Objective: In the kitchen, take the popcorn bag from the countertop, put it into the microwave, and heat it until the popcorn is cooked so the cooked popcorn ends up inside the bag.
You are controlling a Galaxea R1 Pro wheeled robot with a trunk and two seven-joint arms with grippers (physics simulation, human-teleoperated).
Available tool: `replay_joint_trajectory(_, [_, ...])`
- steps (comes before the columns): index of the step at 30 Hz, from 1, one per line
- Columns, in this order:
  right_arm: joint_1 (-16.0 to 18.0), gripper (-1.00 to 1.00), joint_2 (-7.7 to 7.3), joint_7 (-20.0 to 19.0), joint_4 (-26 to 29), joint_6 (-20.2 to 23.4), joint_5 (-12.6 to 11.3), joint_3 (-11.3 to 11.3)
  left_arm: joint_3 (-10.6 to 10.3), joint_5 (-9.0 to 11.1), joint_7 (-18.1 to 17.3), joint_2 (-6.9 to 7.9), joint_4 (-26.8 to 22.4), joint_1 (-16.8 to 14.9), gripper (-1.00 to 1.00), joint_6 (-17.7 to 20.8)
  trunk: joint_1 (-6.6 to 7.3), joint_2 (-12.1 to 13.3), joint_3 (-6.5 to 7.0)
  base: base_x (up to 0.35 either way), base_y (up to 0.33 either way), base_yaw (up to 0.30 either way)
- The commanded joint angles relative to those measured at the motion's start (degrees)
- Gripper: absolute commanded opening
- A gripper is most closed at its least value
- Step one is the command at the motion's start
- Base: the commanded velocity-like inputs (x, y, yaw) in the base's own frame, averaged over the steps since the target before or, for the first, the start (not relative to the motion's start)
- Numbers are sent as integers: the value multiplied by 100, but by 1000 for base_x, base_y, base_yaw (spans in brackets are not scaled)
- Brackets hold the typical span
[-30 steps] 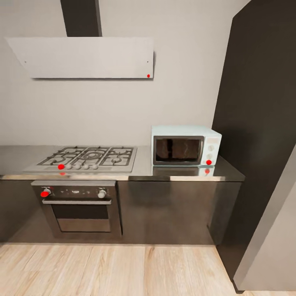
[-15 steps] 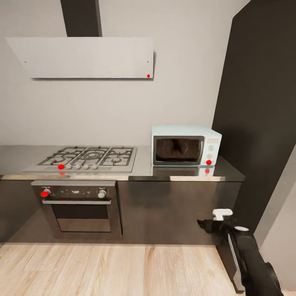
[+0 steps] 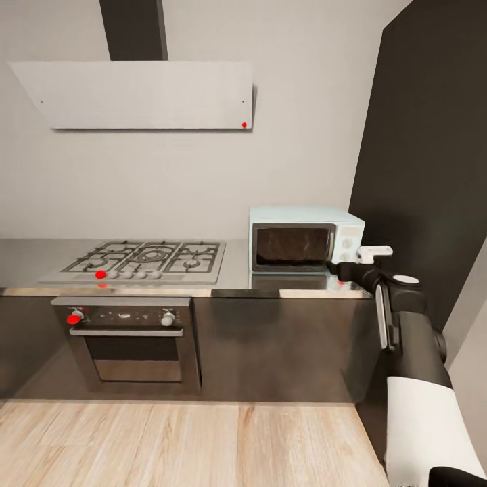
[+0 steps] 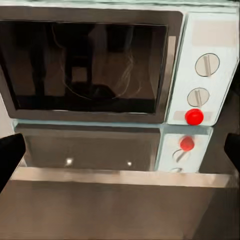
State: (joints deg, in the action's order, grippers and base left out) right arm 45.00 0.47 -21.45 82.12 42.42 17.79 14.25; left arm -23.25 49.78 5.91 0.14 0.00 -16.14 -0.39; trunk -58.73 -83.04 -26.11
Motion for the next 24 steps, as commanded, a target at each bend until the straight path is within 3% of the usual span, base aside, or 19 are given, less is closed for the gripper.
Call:
replay_joint_trajectory(1, [12, 100, -6, -34, -82, -178, 57, 93, -48, 40, 15, 1, 0, -3, 100, -4, 0, -4, -6, 0, 0, 0])
replay_joint_trajectory(7, [12, 100, -18, 142, -481, -721, 58, 299, -48, 34, -21, -14, 0, -3, 100, -5, 0, -4, -6, 0, 0, 0])
replay_joint_trajectory(12, [13, 100, -26, 618, -1095, -1361, 50, 391, -51, 18, -29, -27, 0, -3, 100, 9, 0, -4, -6, 44, 0, 0])
replay_joint_trajectory(24, [9, 100, -25, 718, -1622, -1708, 47, 412, -49, -12, -31, -23, 0, -3, 100, 51, 0, -4, -6, 290, -166, 0])
